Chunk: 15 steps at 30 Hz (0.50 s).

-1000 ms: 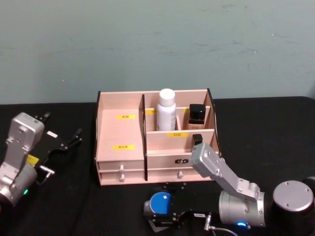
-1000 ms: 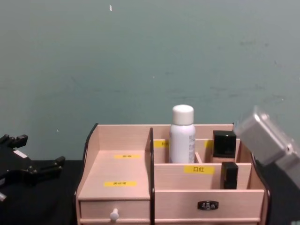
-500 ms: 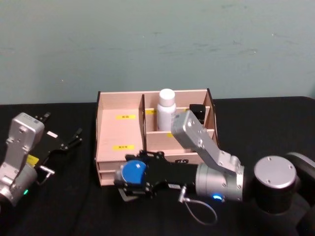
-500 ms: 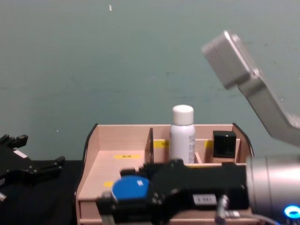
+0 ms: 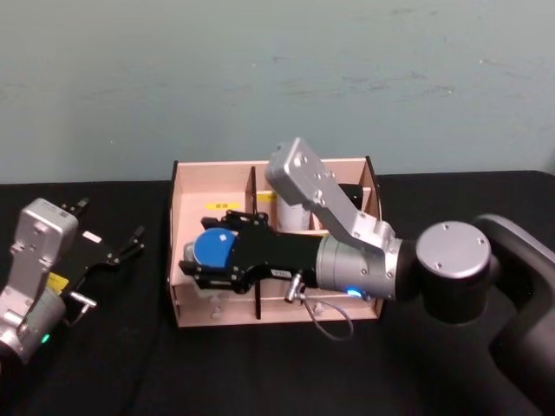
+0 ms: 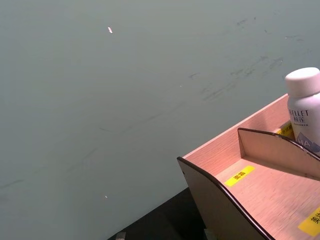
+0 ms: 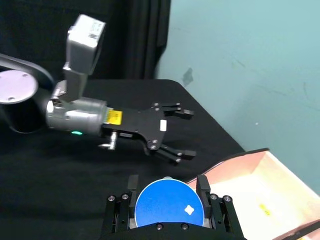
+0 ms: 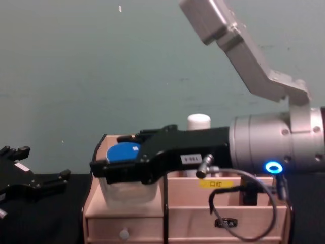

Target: Pick up the facial cleanser and watermelon frost from the table and place them into the tiered storage box.

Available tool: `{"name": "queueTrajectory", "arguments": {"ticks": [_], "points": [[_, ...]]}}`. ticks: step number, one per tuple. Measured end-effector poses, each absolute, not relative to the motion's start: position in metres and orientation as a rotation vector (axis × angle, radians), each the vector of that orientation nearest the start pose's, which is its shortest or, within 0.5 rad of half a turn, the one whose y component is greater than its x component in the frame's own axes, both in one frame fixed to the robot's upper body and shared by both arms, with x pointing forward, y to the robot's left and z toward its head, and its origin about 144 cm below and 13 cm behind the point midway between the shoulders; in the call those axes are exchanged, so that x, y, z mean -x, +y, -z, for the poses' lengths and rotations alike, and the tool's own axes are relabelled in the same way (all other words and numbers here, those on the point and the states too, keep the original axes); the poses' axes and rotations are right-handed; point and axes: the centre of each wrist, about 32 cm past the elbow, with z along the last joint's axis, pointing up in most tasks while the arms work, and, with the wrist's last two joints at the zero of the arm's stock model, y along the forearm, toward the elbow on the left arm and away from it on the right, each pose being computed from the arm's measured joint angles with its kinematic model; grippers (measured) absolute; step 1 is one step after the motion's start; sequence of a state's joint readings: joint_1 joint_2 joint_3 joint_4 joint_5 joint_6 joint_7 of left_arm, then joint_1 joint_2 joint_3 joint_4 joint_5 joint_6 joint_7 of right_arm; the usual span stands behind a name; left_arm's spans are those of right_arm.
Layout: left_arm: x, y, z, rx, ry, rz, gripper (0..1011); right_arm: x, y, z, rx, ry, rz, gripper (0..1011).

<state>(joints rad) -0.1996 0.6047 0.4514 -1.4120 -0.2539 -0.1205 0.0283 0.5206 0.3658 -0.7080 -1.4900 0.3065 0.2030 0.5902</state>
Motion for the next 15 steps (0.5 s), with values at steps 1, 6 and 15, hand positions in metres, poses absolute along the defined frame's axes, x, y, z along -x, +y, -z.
{"name": "queueTrajectory", "arguments": {"ticks": [1, 6, 15], "points": [[-0.489, 0.31, -1.14, -0.305, -0.285, -1.248, 1010, -0.539, -0.144, -1.237, 0.277, -0.149, 0.412, 716], [-0.489, 0.31, -1.14, -0.304, -0.285, -1.248, 1010, -0.547, -0.142, -1.242, 0.3, -0.16, 0.433, 717], [-0.489, 0.31, -1.14, -0.304, -0.285, -1.248, 1010, -0.56, -0.139, -1.243, 0.318, -0.157, 0.461, 717]]}}
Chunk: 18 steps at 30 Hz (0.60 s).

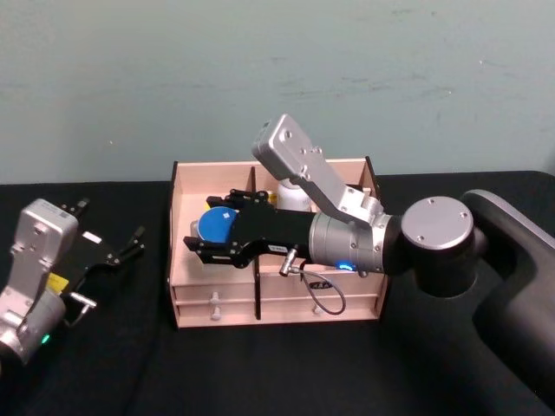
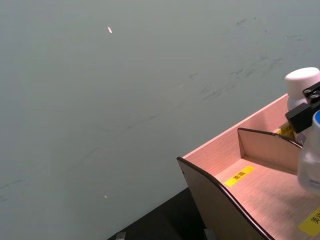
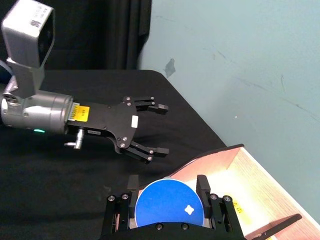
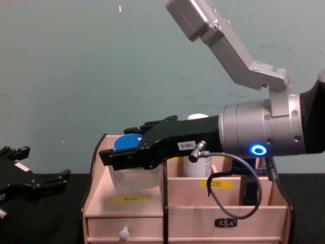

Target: Pick up the facial cleanser and watermelon frost from the table and place them into the tiered storage box.

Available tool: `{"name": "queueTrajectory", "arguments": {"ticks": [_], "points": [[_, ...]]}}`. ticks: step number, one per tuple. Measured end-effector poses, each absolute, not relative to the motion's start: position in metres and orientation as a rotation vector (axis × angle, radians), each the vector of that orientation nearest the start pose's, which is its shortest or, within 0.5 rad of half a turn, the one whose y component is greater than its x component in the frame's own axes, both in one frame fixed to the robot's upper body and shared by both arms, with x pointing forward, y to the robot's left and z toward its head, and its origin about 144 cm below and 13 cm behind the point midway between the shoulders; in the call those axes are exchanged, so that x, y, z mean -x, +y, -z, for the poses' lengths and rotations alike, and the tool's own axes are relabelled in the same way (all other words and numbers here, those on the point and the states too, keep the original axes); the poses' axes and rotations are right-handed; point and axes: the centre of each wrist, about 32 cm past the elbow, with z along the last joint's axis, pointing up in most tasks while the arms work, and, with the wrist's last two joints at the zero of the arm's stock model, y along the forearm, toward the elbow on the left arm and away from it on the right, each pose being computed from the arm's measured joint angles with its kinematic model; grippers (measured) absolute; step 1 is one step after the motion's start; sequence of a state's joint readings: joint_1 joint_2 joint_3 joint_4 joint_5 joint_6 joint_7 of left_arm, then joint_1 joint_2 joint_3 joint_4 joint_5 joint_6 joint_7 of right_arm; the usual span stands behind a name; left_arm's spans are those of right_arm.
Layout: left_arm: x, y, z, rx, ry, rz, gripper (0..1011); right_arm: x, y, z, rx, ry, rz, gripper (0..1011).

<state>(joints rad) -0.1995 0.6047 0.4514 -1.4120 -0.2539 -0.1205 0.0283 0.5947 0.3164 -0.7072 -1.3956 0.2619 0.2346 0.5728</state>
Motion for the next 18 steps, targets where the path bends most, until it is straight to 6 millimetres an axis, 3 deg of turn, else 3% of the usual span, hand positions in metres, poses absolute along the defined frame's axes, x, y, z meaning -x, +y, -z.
{"name": "queueTrajectory", "arguments": {"ticks": [18], "points": [[-0.489, 0.31, -1.14, -0.304, -0.285, -1.248, 1010, -0.577, -0.132, -1.235, 0.358, -0.141, 0.475, 716]]}}
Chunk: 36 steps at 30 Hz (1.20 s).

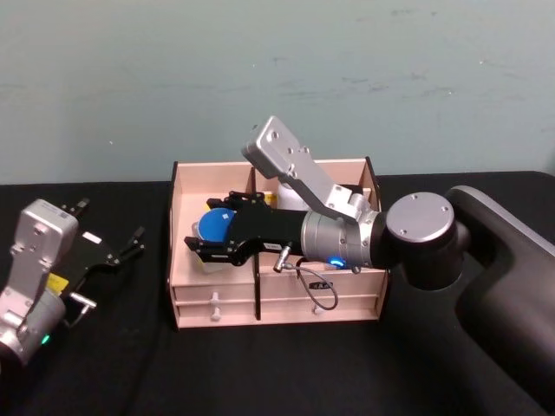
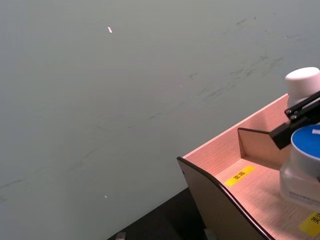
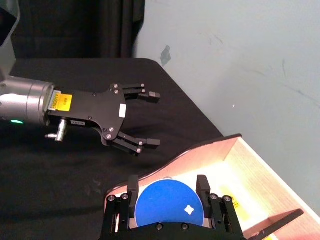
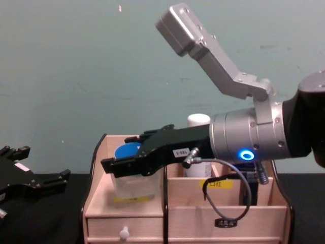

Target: Pick up the facial cleanser and watermelon frost from the table and place them into the tiered storage box.

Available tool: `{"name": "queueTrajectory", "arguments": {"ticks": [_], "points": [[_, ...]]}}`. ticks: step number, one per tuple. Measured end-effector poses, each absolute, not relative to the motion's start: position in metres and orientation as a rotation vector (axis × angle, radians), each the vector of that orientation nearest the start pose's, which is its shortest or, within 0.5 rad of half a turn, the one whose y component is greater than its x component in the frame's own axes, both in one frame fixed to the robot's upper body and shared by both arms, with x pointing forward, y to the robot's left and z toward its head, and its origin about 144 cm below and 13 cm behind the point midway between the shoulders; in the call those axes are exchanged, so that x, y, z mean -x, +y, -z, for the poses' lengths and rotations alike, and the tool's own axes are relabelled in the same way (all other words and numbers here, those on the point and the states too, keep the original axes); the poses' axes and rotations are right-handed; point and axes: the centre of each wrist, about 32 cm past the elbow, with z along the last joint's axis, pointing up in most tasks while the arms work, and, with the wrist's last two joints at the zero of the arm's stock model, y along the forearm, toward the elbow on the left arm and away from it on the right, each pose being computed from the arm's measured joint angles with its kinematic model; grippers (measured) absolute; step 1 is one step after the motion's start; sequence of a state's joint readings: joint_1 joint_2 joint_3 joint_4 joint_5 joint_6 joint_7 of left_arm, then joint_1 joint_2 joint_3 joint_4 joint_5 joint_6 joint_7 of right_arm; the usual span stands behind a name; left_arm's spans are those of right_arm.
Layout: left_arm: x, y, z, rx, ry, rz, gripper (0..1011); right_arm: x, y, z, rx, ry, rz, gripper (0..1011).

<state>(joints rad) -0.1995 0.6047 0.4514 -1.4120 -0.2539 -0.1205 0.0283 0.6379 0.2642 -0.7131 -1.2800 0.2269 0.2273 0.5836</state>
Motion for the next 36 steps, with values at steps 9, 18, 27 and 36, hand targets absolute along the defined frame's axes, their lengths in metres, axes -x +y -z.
{"name": "queueTrajectory", "arguments": {"ticks": [9, 18, 27, 36], "points": [[-0.4886, 0.3097, -1.1398, -0.304, -0.285, -1.248, 1010, -0.5803, -0.1318, -1.2292, 0.368, -0.12, 0.486, 717], [-0.4886, 0.3097, -1.1398, -0.304, -0.285, -1.248, 1010, -0.5802, -0.1322, -1.2296, 0.368, -0.121, 0.486, 718], [-0.4886, 0.3097, -1.1398, -0.304, -0.285, -1.248, 1010, -0.58, -0.1322, -1.2301, 0.367, -0.122, 0.484, 961], [-0.4886, 0.3097, -1.1398, -0.304, -0.285, -1.248, 1010, -0.5722, -0.1391, -1.2353, 0.31, -0.149, 0.49, 1003]]}}
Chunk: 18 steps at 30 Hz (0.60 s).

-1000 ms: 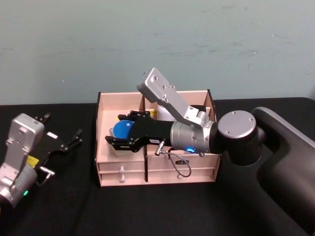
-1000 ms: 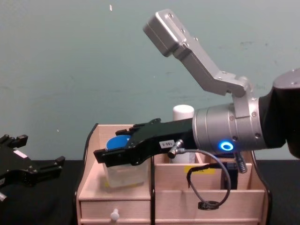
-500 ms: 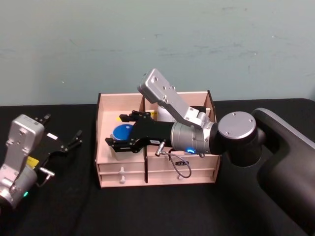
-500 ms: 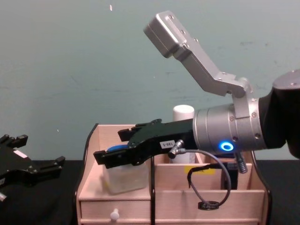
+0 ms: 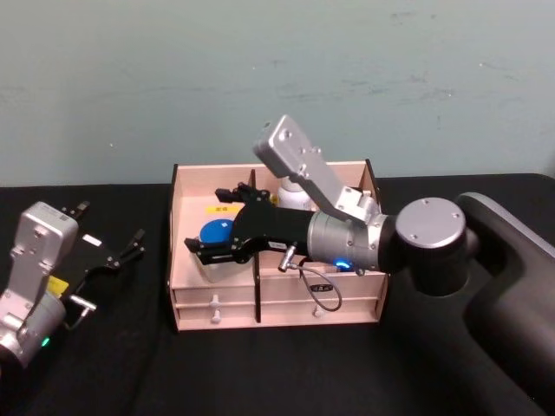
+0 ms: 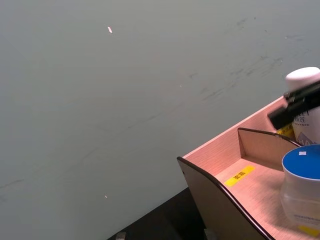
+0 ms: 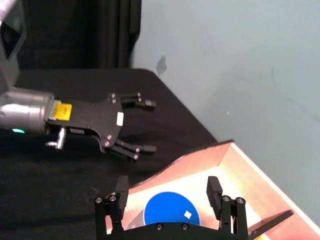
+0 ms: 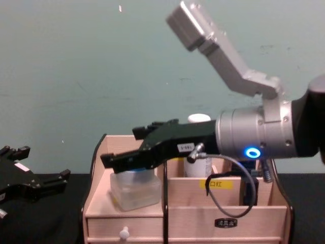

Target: Pick up the facial cleanser and watermelon frost from the table and place them into the tiered storage box.

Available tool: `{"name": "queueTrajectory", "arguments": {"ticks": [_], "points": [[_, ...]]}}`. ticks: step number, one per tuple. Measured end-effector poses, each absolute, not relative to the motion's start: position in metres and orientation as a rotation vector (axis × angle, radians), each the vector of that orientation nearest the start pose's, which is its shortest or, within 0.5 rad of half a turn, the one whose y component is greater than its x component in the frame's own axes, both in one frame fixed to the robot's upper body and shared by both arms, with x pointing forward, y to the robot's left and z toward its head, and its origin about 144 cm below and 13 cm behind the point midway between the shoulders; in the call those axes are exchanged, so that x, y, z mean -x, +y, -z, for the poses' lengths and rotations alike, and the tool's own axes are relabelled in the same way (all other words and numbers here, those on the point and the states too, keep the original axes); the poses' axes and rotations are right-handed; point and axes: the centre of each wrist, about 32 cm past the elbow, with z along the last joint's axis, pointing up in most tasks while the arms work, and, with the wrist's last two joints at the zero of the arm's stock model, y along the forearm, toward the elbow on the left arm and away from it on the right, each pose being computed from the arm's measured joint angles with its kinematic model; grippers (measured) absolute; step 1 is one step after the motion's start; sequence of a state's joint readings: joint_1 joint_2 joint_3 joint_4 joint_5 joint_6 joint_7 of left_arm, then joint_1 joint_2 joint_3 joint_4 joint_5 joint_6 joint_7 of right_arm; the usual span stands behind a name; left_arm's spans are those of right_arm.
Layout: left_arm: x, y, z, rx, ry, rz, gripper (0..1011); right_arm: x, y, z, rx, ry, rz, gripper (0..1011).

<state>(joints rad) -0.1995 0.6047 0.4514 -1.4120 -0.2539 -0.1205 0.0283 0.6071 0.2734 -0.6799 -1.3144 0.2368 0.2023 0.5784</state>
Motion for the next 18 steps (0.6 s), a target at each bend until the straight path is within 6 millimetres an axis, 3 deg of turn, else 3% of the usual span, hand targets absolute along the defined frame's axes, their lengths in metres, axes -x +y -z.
{"name": "queueTrajectory", "arguments": {"ticks": [7, 11, 18], "points": [[-0.489, 0.31, -1.14, -0.304, -0.285, -1.248, 1010, -0.552, -0.15, -1.253, 0.238, -0.204, 0.499, 1002], [-0.489, 0.31, -1.14, -0.305, -0.285, -1.248, 1010, -0.53, -0.162, -1.265, 0.179, -0.248, 0.526, 1002], [-0.489, 0.31, -1.14, -0.304, -0.285, -1.248, 1010, -0.497, -0.184, -1.268, 0.125, -0.295, 0.645, 1002]]}}
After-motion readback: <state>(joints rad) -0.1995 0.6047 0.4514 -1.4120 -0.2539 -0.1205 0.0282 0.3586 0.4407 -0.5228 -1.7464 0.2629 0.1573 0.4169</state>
